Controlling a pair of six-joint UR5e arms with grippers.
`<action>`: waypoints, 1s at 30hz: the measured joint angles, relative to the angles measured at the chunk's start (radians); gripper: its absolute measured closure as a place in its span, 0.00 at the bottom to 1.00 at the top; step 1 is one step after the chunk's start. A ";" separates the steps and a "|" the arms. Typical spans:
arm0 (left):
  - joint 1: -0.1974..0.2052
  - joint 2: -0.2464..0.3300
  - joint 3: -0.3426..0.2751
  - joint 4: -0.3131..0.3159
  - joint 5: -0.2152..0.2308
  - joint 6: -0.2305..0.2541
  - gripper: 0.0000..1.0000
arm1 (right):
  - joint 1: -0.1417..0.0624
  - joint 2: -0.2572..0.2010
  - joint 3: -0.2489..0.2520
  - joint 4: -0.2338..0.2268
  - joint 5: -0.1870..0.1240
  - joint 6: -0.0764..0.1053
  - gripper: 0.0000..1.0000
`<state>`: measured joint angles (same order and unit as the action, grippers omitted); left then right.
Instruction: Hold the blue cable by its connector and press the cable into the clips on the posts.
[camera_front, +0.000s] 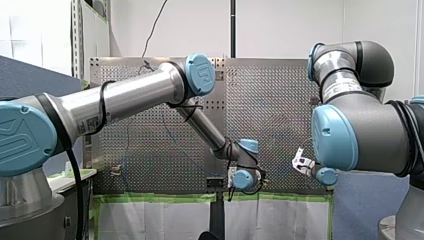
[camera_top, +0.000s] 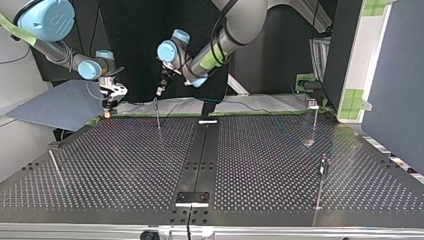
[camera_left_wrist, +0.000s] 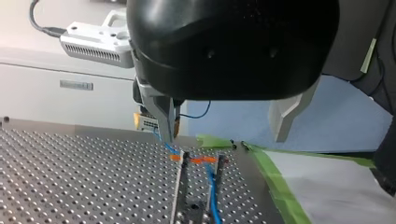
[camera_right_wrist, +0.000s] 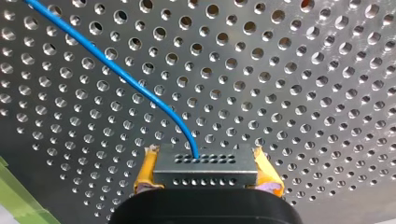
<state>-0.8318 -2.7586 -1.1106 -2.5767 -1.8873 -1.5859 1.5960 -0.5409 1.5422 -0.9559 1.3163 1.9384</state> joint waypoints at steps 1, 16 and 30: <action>-0.001 0.000 0.000 0.004 0.000 0.003 0.00 | 0.000 0.000 0.000 0.000 0.000 0.000 1.00; -0.005 0.000 0.000 0.011 -0.005 0.000 0.00 | 0.002 0.001 0.000 0.000 0.000 -0.001 1.00; -0.004 0.000 0.000 0.008 -0.005 -0.028 0.00 | 0.003 0.000 0.000 0.001 0.000 -0.001 1.00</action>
<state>-0.8355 -2.7586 -1.1102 -2.5683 -1.8921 -1.6144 1.5993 -0.5404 1.5419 -0.9547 1.3163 1.9379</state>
